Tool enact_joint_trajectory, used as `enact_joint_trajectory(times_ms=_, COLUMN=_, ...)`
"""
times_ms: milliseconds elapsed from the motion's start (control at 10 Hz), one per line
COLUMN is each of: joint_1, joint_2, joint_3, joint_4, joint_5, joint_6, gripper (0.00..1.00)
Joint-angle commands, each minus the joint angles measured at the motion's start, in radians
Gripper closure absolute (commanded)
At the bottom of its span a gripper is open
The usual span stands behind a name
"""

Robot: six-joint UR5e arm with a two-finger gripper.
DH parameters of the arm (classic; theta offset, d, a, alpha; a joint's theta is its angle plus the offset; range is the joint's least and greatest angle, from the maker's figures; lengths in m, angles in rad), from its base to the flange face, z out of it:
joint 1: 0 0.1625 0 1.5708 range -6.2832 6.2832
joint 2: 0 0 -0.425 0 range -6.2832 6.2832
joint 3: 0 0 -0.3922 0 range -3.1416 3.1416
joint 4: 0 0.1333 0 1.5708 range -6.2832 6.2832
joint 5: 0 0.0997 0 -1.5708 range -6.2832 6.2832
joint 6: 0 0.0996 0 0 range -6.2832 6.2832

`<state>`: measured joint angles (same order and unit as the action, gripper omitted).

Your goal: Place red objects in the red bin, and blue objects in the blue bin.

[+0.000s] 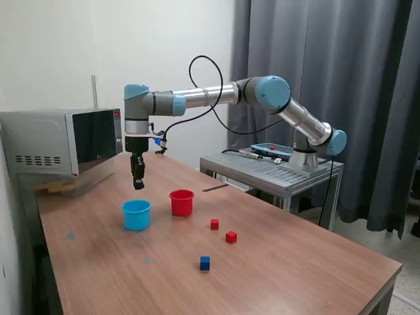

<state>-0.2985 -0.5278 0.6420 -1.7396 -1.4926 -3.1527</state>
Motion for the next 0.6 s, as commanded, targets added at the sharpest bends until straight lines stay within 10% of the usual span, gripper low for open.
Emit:
enact_joint_trajectory(times_ms=0, joint_1=0.002, joint_2=0.0, joint_3=0.001, joint_4=-0.006, joint_5=0.0, joint_6=-0.001, gripper=1.0)
enact_joint_trajectory(times_ms=100, joint_1=0.002, joint_2=0.0, joint_3=0.001, joint_4=-0.006, joint_5=-0.002, joint_6=-0.001, gripper=1.0)
enact_joint_trajectory(times_ms=200, joint_1=0.002, joint_2=0.0, joint_3=0.001, joint_4=-0.006, joint_5=-0.002, joint_6=-0.001, gripper=0.0)
enact_joint_trajectory(times_ms=500, joint_1=0.002, joint_2=0.0, joint_3=0.002, joint_4=-0.006, joint_5=-0.005, joint_6=-0.001, gripper=0.0)
